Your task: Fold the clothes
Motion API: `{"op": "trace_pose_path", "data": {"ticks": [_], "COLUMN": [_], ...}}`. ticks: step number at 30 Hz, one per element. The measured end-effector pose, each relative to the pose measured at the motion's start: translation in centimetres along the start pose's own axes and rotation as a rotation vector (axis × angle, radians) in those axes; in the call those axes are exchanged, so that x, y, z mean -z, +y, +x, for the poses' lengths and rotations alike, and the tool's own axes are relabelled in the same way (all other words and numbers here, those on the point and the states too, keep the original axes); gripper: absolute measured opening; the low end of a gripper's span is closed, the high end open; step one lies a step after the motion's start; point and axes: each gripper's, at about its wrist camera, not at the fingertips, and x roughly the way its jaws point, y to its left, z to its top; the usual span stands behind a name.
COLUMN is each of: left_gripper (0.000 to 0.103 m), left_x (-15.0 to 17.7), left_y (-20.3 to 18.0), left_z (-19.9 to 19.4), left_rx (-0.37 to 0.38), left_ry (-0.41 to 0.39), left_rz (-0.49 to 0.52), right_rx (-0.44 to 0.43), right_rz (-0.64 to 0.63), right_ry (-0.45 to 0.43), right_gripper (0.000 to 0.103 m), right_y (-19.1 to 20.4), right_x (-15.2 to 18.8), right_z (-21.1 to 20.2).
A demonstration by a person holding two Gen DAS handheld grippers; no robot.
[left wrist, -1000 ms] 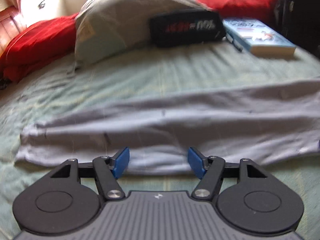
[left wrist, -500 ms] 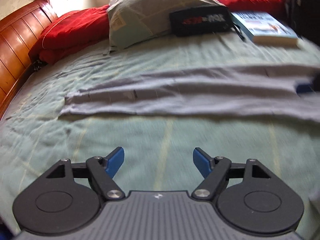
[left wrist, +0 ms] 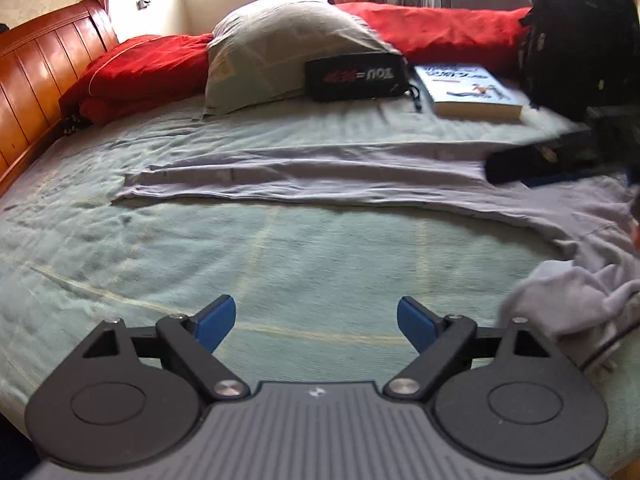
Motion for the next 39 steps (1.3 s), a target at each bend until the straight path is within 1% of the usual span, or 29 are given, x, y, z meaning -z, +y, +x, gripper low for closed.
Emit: {"op": "trace_pose_path", "data": {"ticks": [2,7,8,9,11,14,16,18,22,25,27,29,34,37,39], "left_gripper": [0.088,0.088,0.088,0.088,0.088,0.088,0.088,0.088,0.09,0.09,0.09,0.09,0.09,0.09,0.09], "left_x": [0.8,2.8,3.2,3.6,4.1,4.4,4.6,4.8,5.3,5.8,6.2,6.5,7.4,7.8,8.0], "left_y": [-1.0,-2.9,-3.0,-3.1,-3.2,-3.4,-3.4,-3.2,-2.6,-2.1,-2.0,-1.9,-1.8,-1.7,-1.5], "left_z": [-0.1,-0.8,-1.1,-1.3,-1.6,-2.0,-2.3,-2.7,-3.4,-3.6,-3.7,-3.9,-4.4,-4.5,-4.4], "left_rx": [0.015,0.048,0.056,0.058,0.056,0.057,0.065,0.072,0.07,0.075,0.085,0.102,0.148,0.167,0.163], "left_ry": [-0.006,-0.025,-0.031,-0.034,-0.036,-0.039,-0.044,-0.052,-0.074,-0.082,-0.087,-0.095,-0.108,-0.111,-0.111], "left_rz": [0.005,0.002,-0.002,-0.004,-0.005,-0.004,-0.008,-0.019,-0.047,-0.067,-0.071,-0.068,-0.053,-0.046,-0.05], "right_rx": [0.075,0.32,0.355,0.372,0.392,0.398,0.401,0.363,0.306,0.359,0.434,0.479,0.532,0.554,0.56], "right_rz": [-0.011,-0.056,-0.06,-0.056,-0.044,-0.049,-0.056,-0.055,-0.092,-0.153,-0.157,-0.143,-0.103,-0.125,-0.155], "right_ry": [0.009,0.025,0.027,0.027,0.051,0.114,0.119,0.103,0.015,-0.06,-0.048,-0.035,-0.001,0.032,0.039], "right_gripper": [0.103,0.103,0.103,0.103,0.103,0.103,0.103,0.103,0.103,0.103,0.103,0.103,0.103,0.103,0.103], "right_y": [-0.4,-0.9,-1.0,-1.0,-1.1,-1.2,-0.7,-0.1,1.9,2.9,2.8,2.5,2.7,3.7,4.1], "right_x": [1.3,5.2,6.0,6.9,8.3,9.5,9.6,9.2,8.4,8.4,8.7,9.4,12.0,12.7,12.5], "right_z": [-1.6,-4.3,-4.8,-5.2,-5.4,-3.6,-2.5,-2.0,-3.3,-5.1,-5.7,-6.4,-7.2,-6.8,-6.0]}}
